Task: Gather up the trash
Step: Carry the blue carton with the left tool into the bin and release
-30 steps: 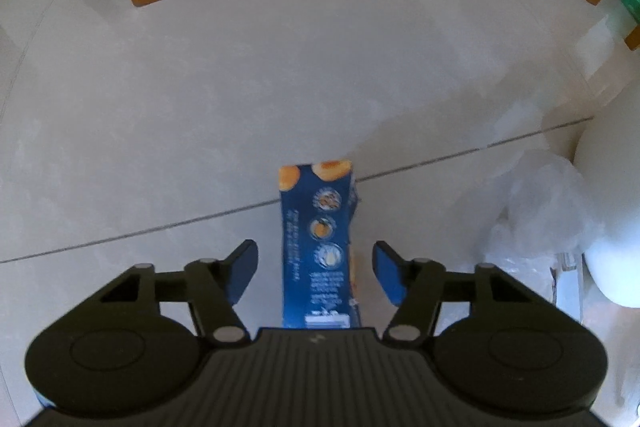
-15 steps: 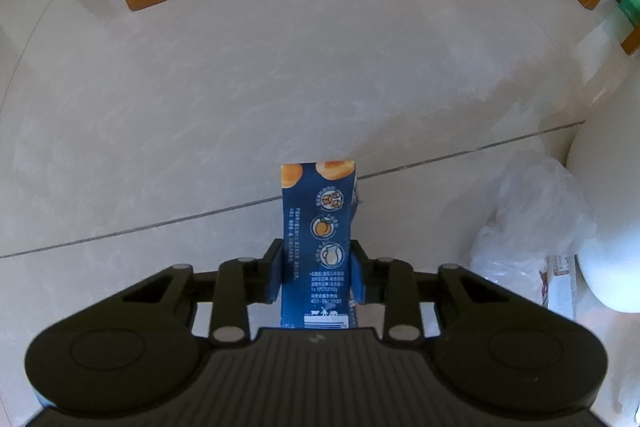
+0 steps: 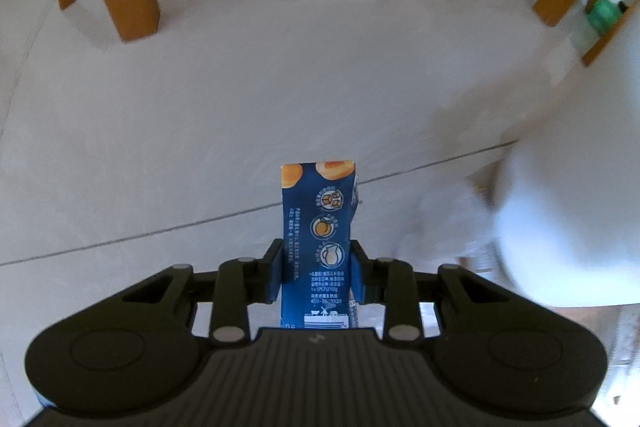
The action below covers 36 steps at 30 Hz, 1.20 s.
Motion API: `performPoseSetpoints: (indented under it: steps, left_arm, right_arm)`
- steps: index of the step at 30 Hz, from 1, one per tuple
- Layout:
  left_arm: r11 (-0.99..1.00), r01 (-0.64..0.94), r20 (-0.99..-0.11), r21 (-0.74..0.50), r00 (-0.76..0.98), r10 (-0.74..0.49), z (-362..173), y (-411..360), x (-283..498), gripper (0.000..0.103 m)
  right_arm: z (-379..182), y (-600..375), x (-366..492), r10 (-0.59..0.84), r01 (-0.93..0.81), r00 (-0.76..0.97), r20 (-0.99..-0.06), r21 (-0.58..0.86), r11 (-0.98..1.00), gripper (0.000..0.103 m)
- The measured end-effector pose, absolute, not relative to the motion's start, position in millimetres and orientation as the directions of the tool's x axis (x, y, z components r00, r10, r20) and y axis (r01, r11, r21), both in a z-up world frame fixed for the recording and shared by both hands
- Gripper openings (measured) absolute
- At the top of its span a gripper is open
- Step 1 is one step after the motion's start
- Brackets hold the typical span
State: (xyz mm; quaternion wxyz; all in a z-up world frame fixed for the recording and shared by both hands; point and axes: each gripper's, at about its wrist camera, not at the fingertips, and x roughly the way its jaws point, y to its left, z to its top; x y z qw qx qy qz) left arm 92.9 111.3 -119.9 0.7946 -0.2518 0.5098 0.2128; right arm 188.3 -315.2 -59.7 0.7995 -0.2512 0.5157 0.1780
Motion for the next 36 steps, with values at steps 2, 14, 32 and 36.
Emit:
performPoseSetpoints:
  steps: [2,14,32,36]
  left_arm:
    - [0.781,-0.589,-0.907,-0.207,0.415,0.072,-98,109,93,0.031]
    - [0.857,-0.405,-0.784,-0.317,0.62,0.003,87,73,131,0.031]
    - [0.922,-0.258,-0.719,-0.29,0.695,-0.032,120,10,172,0.083]
    - [0.905,-0.311,-0.739,-0.29,0.674,-0.005,105,20,160,0.084]
  right_arm:
    - [-60,-315,189,0.025,-0.541,0.402,-0.915,-0.216,0.813,0.022]
    - [-59,-318,194,0.034,-0.528,0.388,-0.921,-0.192,0.827,0.021]
    - [-61,-319,195,0.042,-0.535,0.386,-0.922,-0.187,0.824,0.021]
    - [-62,-319,194,0.04,-0.533,0.387,-0.921,-0.188,0.825,0.021]
